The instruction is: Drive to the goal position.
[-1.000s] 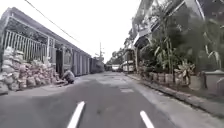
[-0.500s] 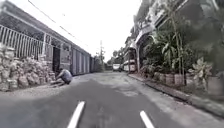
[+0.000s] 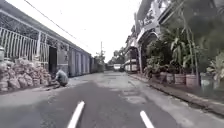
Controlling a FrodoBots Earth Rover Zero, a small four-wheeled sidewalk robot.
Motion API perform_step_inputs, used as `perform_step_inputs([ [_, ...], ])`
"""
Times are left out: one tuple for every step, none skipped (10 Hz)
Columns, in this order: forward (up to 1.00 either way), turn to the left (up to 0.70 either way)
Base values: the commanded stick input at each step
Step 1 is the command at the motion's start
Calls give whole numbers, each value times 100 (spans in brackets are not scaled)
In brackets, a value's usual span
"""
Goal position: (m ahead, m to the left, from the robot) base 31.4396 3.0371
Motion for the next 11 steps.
perform_step_inputs([
  [85, 0],
  [85, 0],
  [85, 0],
  [85, 0],
  [85, 0],
  [85, 0],
  [85, 0],
  [85, 0],
  [85, 0],
  [85, 0],
  [85, 0],
])
